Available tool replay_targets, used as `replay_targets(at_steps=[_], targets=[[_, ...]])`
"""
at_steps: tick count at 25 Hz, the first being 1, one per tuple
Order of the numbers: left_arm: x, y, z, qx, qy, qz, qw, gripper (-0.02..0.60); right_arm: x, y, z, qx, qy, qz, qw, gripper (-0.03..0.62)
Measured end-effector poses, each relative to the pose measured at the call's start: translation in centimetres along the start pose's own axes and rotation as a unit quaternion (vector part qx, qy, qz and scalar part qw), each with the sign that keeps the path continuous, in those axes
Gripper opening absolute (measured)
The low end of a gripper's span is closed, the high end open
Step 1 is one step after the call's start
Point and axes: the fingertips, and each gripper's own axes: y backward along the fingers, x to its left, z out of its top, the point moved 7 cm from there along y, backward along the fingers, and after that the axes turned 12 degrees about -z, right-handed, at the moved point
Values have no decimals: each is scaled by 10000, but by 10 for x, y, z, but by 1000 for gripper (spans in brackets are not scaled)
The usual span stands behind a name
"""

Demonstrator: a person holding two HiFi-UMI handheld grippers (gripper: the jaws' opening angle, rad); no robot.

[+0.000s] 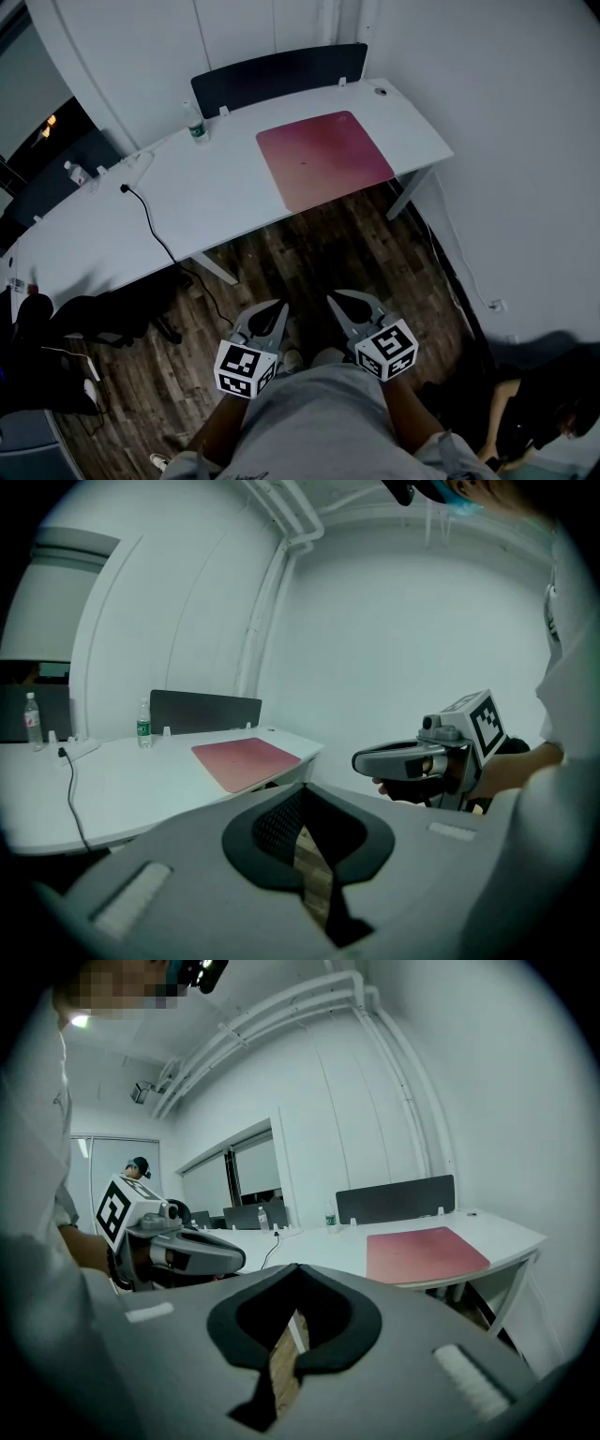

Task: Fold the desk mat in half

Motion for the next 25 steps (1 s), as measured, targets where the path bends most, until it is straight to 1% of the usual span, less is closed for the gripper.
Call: replay_targets(at_steps=[6,11,15,19,25], targets=[[10,-2,-1,-24,69,-80,9999,18,5,-8,-6,128,-2,1,9999,8],[23,-21,4,-15,117,-96,9999,18,-14,-26,-6,205,-38,32,9998,8],[46,-49,15,-45,177,-27,9998,18,-42,-54,1,278,4,112,9995,8],[77,-86,32,-35,211,61,9998,18,-81,-91,21,292,117,201,9993,8],[121,-139,67,-15,111,391,9992,18,-143,-140,53,334,349,425,9979,8]])
